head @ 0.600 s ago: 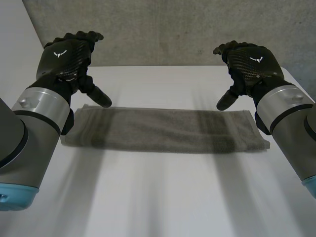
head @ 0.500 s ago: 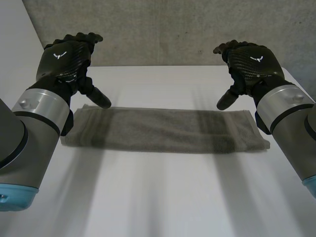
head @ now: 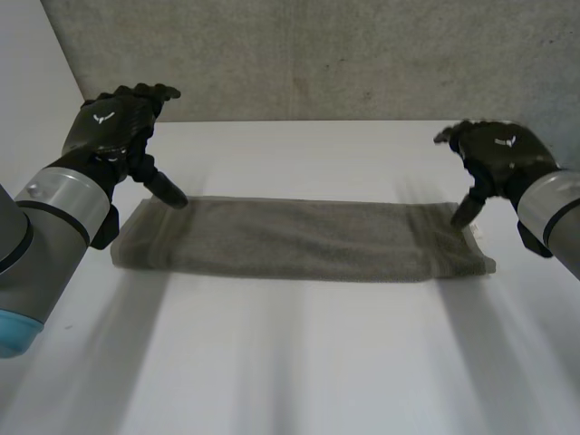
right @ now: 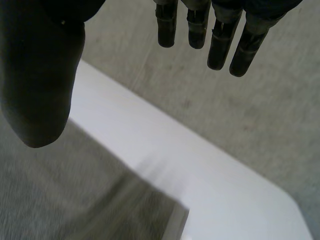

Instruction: Fold the towel.

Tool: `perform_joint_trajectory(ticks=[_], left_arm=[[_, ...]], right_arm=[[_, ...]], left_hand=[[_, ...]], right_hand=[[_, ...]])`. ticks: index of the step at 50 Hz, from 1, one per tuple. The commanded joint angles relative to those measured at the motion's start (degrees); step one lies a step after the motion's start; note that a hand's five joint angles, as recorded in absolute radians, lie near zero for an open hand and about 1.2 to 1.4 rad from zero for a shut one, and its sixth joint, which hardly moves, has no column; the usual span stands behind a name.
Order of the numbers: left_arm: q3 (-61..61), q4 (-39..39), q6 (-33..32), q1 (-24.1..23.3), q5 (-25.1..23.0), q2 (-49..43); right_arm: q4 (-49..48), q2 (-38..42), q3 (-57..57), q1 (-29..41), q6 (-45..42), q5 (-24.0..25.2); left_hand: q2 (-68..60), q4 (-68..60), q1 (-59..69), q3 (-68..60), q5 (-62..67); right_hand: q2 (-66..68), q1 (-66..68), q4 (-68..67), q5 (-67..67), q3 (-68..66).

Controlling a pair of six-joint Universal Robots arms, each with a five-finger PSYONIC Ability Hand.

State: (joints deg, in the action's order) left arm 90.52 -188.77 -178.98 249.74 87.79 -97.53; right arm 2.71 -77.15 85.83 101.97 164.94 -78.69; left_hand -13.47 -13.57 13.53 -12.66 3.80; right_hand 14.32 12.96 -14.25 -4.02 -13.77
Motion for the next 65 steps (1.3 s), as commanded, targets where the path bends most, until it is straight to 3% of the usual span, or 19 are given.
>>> perform_joint_trajectory(ticks=[1, 9, 26, 28, 29, 30, 31, 40, 44, 50, 53, 58, 61, 63, 64, 65], left_arm=[[0.18, -0.45, 0.13, 1.37, -1.13, -2.31], [0.27, -2.03, 0.13, 1.63, -1.13, -4.24], [0.35, -2.04, 0.13, 1.63, -1.13, -4.95], [0.35, -2.04, 0.13, 1.63, -1.13, -5.03], [0.35, -2.04, 0.13, 1.63, -1.13, -5.03], [0.44, -2.04, 0.13, 1.63, -1.13, -5.03], [0.44, -2.04, 0.13, 1.63, -1.13, -5.03], [0.36, -2.04, 0.13, 1.63, -1.13, -4.95], [0.35, -2.04, 0.13, 1.63, -1.13, -4.86], [0.27, -2.04, 0.21, 1.63, -1.13, -4.86], [0.27, -2.04, 0.21, 1.72, -1.04, -4.95], [0.27, -2.04, 0.21, 1.72, -1.04, -4.95], [0.27, -2.04, 0.21, 1.72, -1.04, -4.95], [0.27, -2.04, 0.13, 1.72, -1.04, -5.03], [0.27, -2.04, 0.13, 1.72, -1.04, -5.03], [0.27, -2.04, 0.13, 1.72, -1.04, -5.03]], right_arm=[[-0.69, 6.12, 4.42, -5.45, -7.42, 4.77], [-2.79, 12.80, 5.84, -8.63, -16.66, 5.22], [-8.25, 19.14, 4.43, -9.07, -17.55, 5.22], [-8.25, 20.01, 3.65, -9.07, -17.55, 5.39], [-8.25, 20.02, 3.64, -9.07, -17.55, 5.39], [-8.25, 20.28, 3.21, -9.07, -17.55, 4.96], [-8.34, 20.28, 2.68, -9.25, -17.46, 4.00], [-8.34, 18.70, -0.23, -15.66, -18.87, -2.25], [-7.72, 18.35, -3.91, -19.26, -23.86, -6.02], [-7.81, 17.73, -7.35, -18.56, -26.69, -8.14], [-7.81, 16.85, -9.72, -13.99, -25.72, -9.11], [-8.07, 16.94, -15.33, 3.89, -21.60, -9.81], [-8.25, 17.64, -16.31, 8.59, -21.33, -9.81], [-8.60, 19.74, -18.32, 19.18, -21.07, -9.64], [-8.60, 19.75, -18.33, 19.23, -21.07, -9.64], [-8.78, 21.32, -19.46, 23.93, -21.07, -9.55]], left_hand=[[3.26, 3.35, -3.31, 2.44, -3.58], [3.26, 3.35, -3.31, 2.44, -3.58], [3.26, 3.35, -3.31, 2.44, -3.58], [3.26, 3.35, -3.31, 2.44, -3.58], [3.26, 3.35, -3.31, 2.44, -3.58], [3.26, 3.35, -3.31, 2.44, -3.58], [3.26, 3.35, -3.31, 2.44, -3.58], [3.26, 3.35, -3.31, 2.44, -3.58], [3.26, 3.35, -3.31, 2.44, -3.58], [3.26, 3.35, -3.31, 2.44, -3.58], [3.26, 3.35, -3.31, 2.44, -3.58], [3.26, 3.35, -3.31, 2.44, -3.58], [3.26, 3.35, -3.31, 2.44, -3.58], [3.26, 3.35, -3.31, 2.44, -3.58], [3.26, 3.35, -3.31, 2.44, -3.58], [3.26, 3.35, -3.31, 2.44, -3.58]], right_hand=[[0.45, 1.81, -0.53, -0.75, -1.01], [11.05, 12.40, -11.12, -11.34, -11.60], [26.72, 28.07, -26.79, -27.01, -27.27], [47.62, 48.98, -47.69, -47.92, -48.18], [47.74, 49.10, -47.81, -48.04, -48.29], [63.40, 64.75, -63.47, -63.69, -63.95], [65.66, 67.01, -65.73, -65.95, -66.21], [65.68, 67.04, -65.75, -65.98, -66.23], [65.68, 67.04, -65.75, -65.98, -66.23], [65.68, 67.04, -65.75, -65.98, -66.23], [65.68, 67.04, -65.75, -65.98, -66.23], [65.68, 67.04, -65.75, -65.98, -66.23], [65.68, 67.04, -65.75, -65.98, -66.23], [65.68, 67.04, -65.75, -65.98, -66.23], [65.68, 67.04, -65.75, -65.98, -66.23], [65.68, 67.04, -65.75, -65.98, -66.23]])
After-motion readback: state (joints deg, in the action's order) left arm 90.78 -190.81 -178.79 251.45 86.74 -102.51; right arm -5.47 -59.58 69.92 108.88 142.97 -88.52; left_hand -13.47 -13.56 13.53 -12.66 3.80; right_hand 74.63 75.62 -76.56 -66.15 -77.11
